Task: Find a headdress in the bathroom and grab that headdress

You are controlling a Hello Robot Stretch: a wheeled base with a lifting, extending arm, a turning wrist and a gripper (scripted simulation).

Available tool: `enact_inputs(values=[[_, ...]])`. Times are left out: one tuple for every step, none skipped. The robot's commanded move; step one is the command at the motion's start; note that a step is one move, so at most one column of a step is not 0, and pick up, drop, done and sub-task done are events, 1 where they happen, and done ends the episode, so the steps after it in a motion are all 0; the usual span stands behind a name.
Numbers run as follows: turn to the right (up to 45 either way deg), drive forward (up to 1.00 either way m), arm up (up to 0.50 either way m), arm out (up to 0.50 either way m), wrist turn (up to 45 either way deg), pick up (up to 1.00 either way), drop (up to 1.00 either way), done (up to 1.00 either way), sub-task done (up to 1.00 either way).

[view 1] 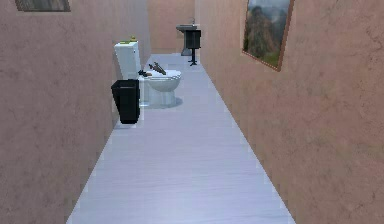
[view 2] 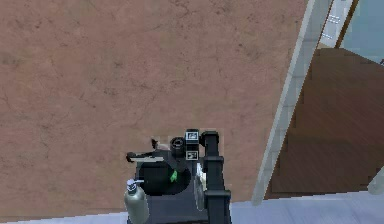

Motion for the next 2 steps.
enact_inputs(values=[[0.0,0.00,0.00,0.00,18.0,0.00,0.00,0.00,0.00],[0.0,0.00,-0.30,0.00,0.0,0.00,0.00,0.00,0.00]])
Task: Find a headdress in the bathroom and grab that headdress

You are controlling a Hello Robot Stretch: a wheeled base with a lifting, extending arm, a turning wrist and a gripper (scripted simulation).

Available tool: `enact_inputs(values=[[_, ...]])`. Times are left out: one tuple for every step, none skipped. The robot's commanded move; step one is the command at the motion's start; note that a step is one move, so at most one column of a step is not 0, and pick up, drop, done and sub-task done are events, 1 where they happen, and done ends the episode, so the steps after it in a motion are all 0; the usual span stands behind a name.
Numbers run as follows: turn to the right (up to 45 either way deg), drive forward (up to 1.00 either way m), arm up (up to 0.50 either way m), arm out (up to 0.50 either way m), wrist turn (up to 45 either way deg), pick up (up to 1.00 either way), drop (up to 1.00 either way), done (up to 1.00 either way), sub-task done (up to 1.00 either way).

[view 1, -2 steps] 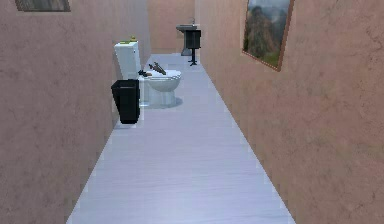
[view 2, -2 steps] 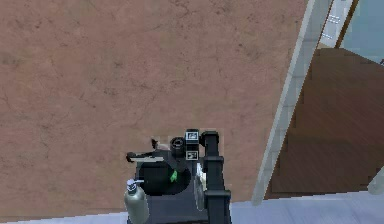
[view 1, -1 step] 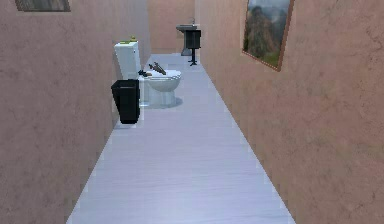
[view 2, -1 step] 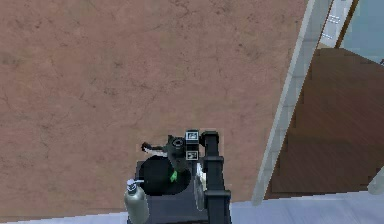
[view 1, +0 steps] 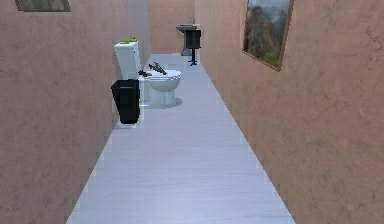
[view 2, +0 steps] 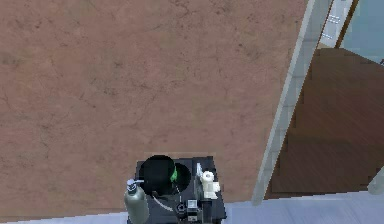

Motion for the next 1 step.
enact_inputs(values=[[0.0,0.00,0.00,0.00,0.0,1.00,0.00,0.00,0.00]])
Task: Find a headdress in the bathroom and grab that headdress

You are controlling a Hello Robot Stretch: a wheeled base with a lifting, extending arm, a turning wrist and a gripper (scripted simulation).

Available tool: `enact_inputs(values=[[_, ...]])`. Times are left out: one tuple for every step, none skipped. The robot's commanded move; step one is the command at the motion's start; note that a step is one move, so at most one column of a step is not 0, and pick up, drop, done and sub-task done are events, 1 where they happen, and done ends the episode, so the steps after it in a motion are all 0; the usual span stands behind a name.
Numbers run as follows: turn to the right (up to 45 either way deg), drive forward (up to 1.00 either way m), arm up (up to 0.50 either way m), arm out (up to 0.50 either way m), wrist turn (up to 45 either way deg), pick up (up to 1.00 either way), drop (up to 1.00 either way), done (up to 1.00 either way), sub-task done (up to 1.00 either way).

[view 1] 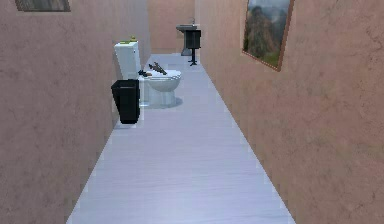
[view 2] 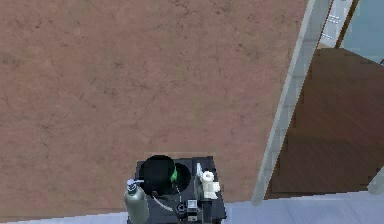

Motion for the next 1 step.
enact_inputs(values=[[0.0,0.00,0.10,0.00,0.0,0.00,0.00,0.00,0.00]])
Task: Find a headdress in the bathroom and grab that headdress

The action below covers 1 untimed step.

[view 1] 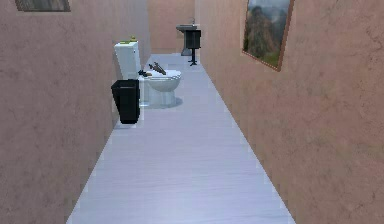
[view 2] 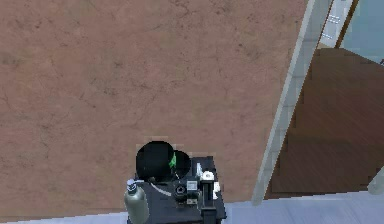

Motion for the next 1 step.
enact_inputs(values=[[0.0,0.00,0.00,0.00,0.0,0.00,0.00,1.00,0.00]])
